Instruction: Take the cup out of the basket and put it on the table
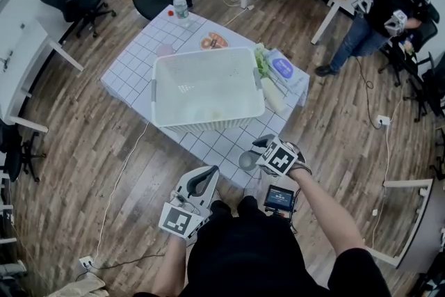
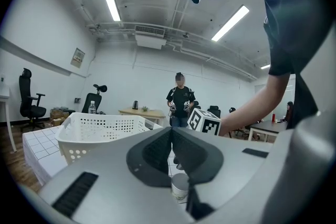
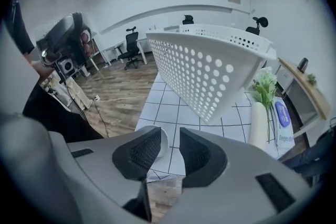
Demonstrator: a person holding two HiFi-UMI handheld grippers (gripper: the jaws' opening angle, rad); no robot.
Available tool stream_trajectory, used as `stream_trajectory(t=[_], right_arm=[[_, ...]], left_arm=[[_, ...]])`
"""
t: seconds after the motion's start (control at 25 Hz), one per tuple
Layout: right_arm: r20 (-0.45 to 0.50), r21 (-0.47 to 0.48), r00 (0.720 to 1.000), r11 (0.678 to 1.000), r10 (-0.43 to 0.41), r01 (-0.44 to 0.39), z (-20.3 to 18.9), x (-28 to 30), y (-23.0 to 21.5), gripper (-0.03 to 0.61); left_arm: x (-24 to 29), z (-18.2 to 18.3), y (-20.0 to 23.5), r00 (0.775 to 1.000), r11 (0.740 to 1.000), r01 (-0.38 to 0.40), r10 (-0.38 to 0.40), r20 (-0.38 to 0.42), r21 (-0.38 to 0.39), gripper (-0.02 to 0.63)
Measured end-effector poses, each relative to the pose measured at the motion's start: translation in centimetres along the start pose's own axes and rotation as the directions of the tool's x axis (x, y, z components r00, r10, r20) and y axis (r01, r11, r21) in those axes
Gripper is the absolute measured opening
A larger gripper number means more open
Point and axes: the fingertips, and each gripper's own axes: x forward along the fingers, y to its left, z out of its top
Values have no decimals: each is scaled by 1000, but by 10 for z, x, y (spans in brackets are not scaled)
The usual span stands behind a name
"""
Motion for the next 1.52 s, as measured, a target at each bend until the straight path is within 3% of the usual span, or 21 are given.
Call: stream_trajectory(t=[0.16, 0.28, 0.52, 0.88, 0.96, 1.12, 1.28, 1.52], right_arm=[[99, 31, 994, 999, -41, 38, 13, -24, -1, 98], [247, 33, 967, 998, -60, 54, 34, -48, 4, 98], [500, 52, 861, 995, -96, 80, 61, -99, 21, 97], [704, 104, 704, 994, -94, 29, 65, -149, 56, 63], [726, 107, 680, 994, -103, 37, 64, -158, 61, 48], [753, 96, 651, 994, -101, 43, 63, -171, 70, 31], [764, 77, 640, 996, -90, 47, 58, -176, 76, 23], [772, 130, 620, 990, -140, 61, 49, -182, 65, 23]], left_arm=[[2, 3, -2, 1000, 1000, 8, -8, 11, 6, 8], [3, 5, -2, 1000, 1000, 4, -4, 0, 9, 8], [5, 6, -11, 1000, 1000, 22, -22, 7, 4, 8], [9, 8, -21, 999, 999, 33, -33, 6, -6, 8], [11, 7, -24, 999, 999, 39, -39, 14, -6, 8], [14, 8, -30, 999, 999, 48, -48, 21, 0, 8], [15, 9, -37, 998, 999, 53, -53, 26, -8, 8], [14, 7, -39, 999, 999, 36, -36, 27, -6, 8]])
